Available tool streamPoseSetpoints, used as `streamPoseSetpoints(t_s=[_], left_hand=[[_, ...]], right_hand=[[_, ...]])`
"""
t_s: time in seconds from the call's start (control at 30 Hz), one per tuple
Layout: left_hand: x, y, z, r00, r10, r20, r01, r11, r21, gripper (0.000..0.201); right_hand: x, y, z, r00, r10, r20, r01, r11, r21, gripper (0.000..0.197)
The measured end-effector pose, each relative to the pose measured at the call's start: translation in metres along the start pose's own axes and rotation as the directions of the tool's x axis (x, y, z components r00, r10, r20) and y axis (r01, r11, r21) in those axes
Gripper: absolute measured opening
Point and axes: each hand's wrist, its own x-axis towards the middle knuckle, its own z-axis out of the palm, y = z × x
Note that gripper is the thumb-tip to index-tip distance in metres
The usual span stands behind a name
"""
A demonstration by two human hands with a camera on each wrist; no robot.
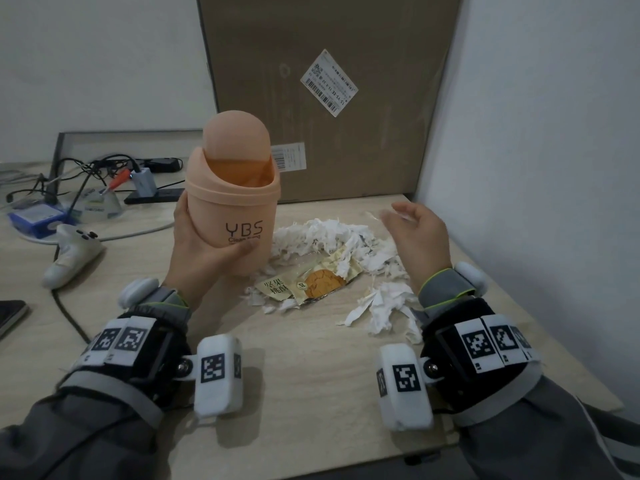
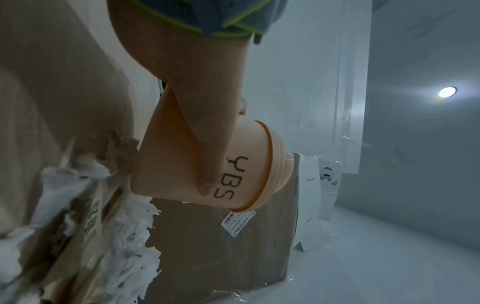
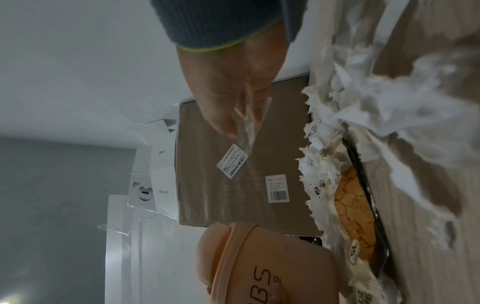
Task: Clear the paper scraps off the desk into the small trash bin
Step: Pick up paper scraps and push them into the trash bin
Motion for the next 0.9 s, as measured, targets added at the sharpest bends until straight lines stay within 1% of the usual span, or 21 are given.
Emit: streamPoseSetpoints(t_s=[0.03, 0.07, 0.1, 0.13, 0.23, 0.27, 0.3, 0.37, 0.4, 0.47, 0.53, 0.6, 0.67, 0.73, 0.8, 0.9], left_hand=[[0.0, 0.0, 0.0, 1.0, 0.002, 0.0, -0.002, 1.0, 0.0, 0.14], [0.0, 0.0, 0.0, 1.0, 0.004, 0.001, -0.004, 1.0, -0.001, 0.141], [0.0, 0.001, 0.0, 1.0, 0.004, 0.001, -0.004, 1.0, -0.004, 0.141], [0.0, 0.002, 0.0, 1.0, 0.003, 0.0, -0.003, 1.0, -0.007, 0.141], [-0.001, 0.004, 0.0, 1.0, 0.002, -0.001, -0.002, 1.0, -0.02, 0.138], [0.0, 0.004, 0.0, 1.0, 0.005, -0.002, -0.005, 1.0, -0.024, 0.137], [-0.001, 0.004, 0.001, 1.0, 0.008, -0.003, -0.008, 1.0, -0.026, 0.135], [0.0, 0.003, 0.002, 1.0, 0.009, -0.007, -0.009, 1.0, -0.026, 0.133], [0.0, 0.003, 0.002, 1.0, 0.01, -0.006, -0.01, 1.0, -0.024, 0.132], [0.001, 0.002, 0.002, 1.0, 0.008, -0.003, -0.008, 1.0, -0.021, 0.132], [0.001, 0.001, 0.001, 1.0, 0.008, 0.001, -0.008, 1.0, -0.015, 0.135], [0.001, 0.001, 0.001, 1.0, 0.012, 0.007, -0.012, 1.0, -0.016, 0.137], [0.001, 0.002, 0.002, 1.0, 0.013, 0.005, -0.013, 1.0, -0.02, 0.132], [0.001, 0.002, 0.002, 1.0, 0.014, 0.002, -0.014, 1.0, -0.017, 0.132], [0.001, 0.003, 0.002, 1.0, 0.013, 0.002, -0.013, 1.0, -0.015, 0.135], [-0.001, 0.006, 0.004, 1.0, 0.028, -0.002, -0.028, 0.999, -0.02, 0.125]], right_hand=[[0.0, 0.002, -0.001, 0.999, 0.0, 0.041, 0.001, 1.0, -0.026, 0.036], [-0.001, 0.003, -0.001, 0.998, 0.01, 0.059, -0.008, 0.999, -0.038, 0.044], [-0.001, 0.004, -0.001, 0.998, 0.015, 0.055, -0.013, 0.999, -0.044, 0.046], [-0.001, 0.005, -0.001, 0.999, 0.005, 0.045, -0.002, 0.998, -0.058, 0.042], [0.0, 0.008, 0.001, 0.996, -0.08, 0.039, 0.085, 0.985, -0.151, 0.014], [-0.001, 0.007, 0.003, 0.994, -0.093, 0.055, 0.099, 0.986, -0.13, 0.009], [-0.003, 0.005, 0.005, 0.992, -0.088, 0.087, 0.095, 0.993, -0.076, 0.009], [-0.007, 0.0, 0.011, 0.981, -0.069, 0.183, 0.065, 0.998, 0.026, 0.019], [-0.009, -0.002, 0.011, 0.973, -0.073, 0.221, 0.07, 0.997, 0.024, 0.025], [-0.011, -0.004, 0.011, 0.964, -0.092, 0.25, 0.108, 0.993, -0.053, 0.038], [-0.011, -0.003, 0.01, 0.968, -0.102, 0.228, 0.132, 0.984, -0.123, 0.042], [-0.01, -0.004, 0.009, 0.974, -0.085, 0.21, 0.121, 0.979, -0.165, 0.038], [-0.012, -0.005, 0.009, 0.965, -0.08, 0.248, 0.146, 0.954, -0.261, 0.027], [-0.013, -0.004, 0.009, 0.955, -0.067, 0.287, 0.173, 0.916, -0.362, 0.014], [-0.013, 0.0, 0.009, 0.949, -0.057, 0.309, 0.196, 0.876, -0.441, 0.015], [-0.011, 0.001, 0.01, 0.944, -0.088, 0.318, 0.228, 0.871, -0.436, 0.01]])
